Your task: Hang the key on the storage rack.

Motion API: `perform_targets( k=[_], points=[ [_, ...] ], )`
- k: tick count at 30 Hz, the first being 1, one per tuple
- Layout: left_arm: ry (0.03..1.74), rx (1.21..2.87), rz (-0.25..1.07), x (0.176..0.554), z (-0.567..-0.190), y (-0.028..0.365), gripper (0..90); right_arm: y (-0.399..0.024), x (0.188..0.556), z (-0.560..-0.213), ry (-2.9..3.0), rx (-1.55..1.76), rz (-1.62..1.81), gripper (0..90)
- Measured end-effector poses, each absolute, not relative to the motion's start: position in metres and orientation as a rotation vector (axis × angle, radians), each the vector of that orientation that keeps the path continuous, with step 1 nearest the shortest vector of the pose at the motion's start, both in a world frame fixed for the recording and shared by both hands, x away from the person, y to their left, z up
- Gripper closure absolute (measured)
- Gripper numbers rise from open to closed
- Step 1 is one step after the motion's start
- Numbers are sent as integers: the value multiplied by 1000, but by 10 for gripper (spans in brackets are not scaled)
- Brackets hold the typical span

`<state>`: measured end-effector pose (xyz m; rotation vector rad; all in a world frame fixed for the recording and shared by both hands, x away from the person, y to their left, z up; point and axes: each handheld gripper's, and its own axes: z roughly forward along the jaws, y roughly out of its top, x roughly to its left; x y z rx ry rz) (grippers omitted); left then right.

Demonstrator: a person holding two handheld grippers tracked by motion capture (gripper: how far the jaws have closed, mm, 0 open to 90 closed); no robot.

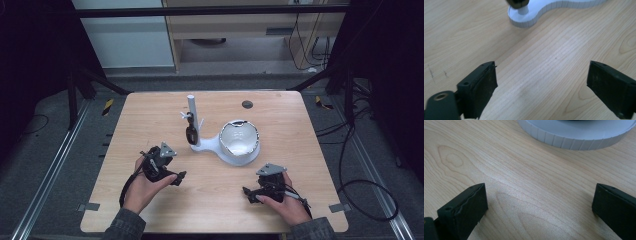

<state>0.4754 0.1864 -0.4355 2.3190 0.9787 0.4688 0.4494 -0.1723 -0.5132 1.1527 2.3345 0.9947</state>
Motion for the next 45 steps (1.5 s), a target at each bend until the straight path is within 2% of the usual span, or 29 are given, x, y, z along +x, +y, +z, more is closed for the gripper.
perform_targets(
  k=[15, 26, 45],
  points=[
    [1036, 2328, 413, 463, -475, 212, 54, -172, 449, -513, 2334, 1153, 995, 5],
    [1107, 2309, 437, 459, -491, 234, 55, -172, 449, -513, 2334, 1154, 995, 4],
    [1192, 2154, 493, 464, -503, 266, 50, -172, 449, -513, 2334, 1154, 995, 4]
  ],
)
